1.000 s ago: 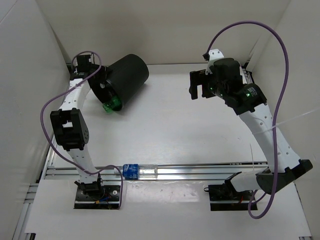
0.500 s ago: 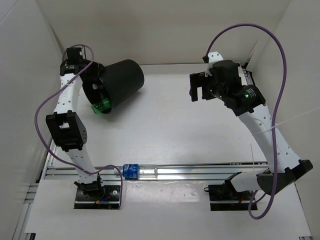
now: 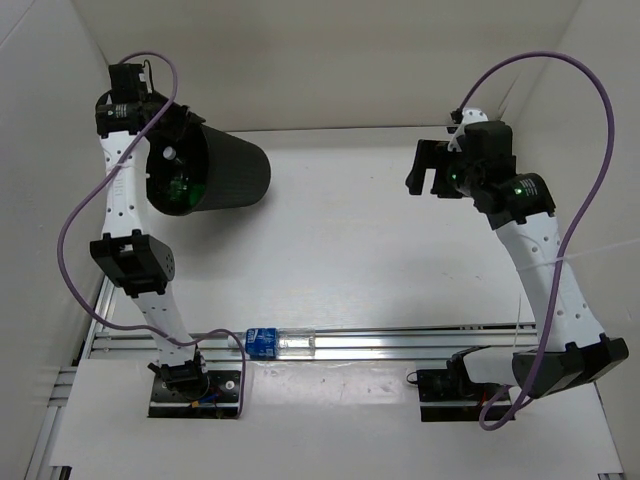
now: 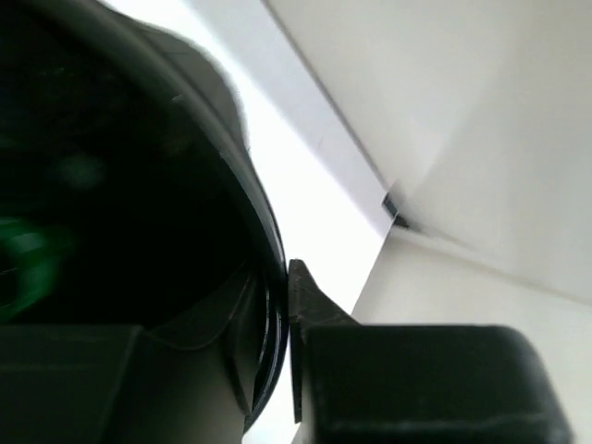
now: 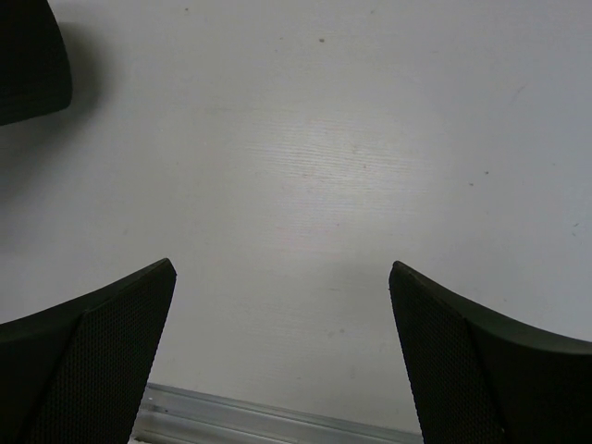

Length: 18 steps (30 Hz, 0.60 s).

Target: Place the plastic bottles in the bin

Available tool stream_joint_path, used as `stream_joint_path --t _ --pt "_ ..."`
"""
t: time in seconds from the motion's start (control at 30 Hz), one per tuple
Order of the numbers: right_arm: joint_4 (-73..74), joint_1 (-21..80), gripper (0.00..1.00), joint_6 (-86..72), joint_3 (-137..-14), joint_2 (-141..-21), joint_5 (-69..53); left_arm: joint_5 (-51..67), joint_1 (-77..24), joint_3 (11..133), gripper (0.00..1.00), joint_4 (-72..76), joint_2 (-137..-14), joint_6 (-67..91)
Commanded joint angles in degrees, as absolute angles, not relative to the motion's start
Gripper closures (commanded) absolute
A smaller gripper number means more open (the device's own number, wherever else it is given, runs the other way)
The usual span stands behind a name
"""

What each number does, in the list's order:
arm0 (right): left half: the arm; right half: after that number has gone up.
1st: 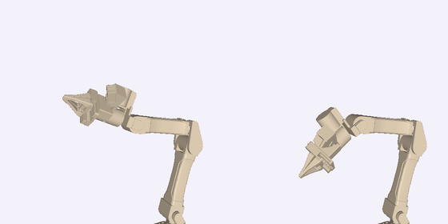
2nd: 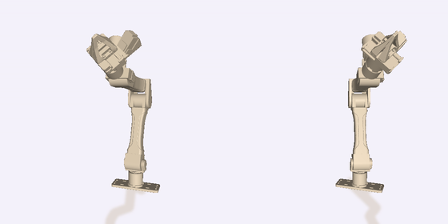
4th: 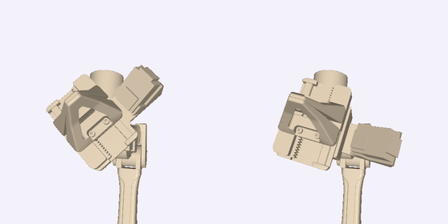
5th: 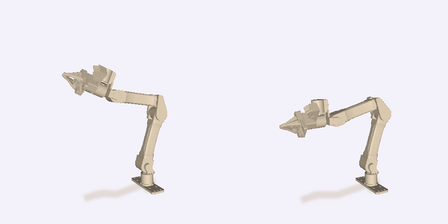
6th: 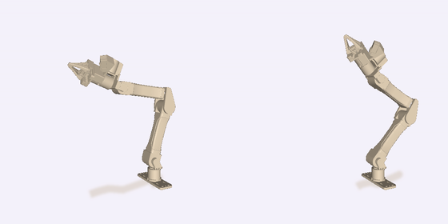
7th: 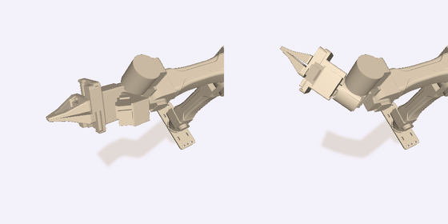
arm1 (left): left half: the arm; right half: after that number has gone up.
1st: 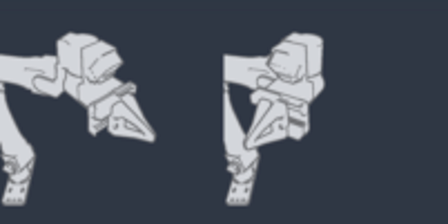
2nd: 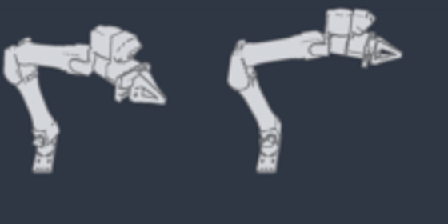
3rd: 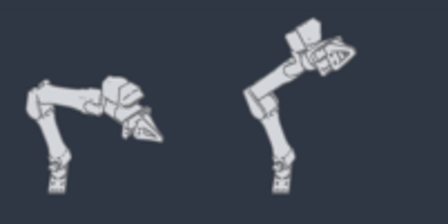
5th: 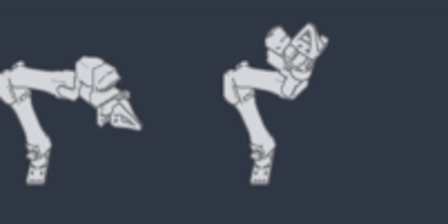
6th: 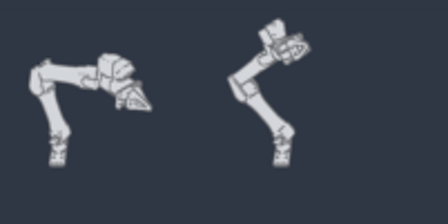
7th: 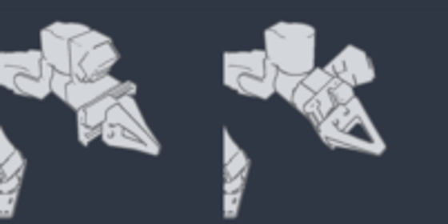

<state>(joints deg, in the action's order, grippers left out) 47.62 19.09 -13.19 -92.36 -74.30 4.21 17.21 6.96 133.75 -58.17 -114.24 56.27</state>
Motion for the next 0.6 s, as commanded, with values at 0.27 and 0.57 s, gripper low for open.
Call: stream_joint_path --t 0.27,0.57 --pt "45.6 16.4 0.0 -17.2 -90.5 -72.7 -4.1 26.0 6.9 138.2 0.9 -70.6 -108.5 50.9" --pt "45.6 16.4 0.0 -18.4 -90.0 -72.7 -7.3 25.4 6.9 138.3 0.9 -82.0 -104.7 47.3"
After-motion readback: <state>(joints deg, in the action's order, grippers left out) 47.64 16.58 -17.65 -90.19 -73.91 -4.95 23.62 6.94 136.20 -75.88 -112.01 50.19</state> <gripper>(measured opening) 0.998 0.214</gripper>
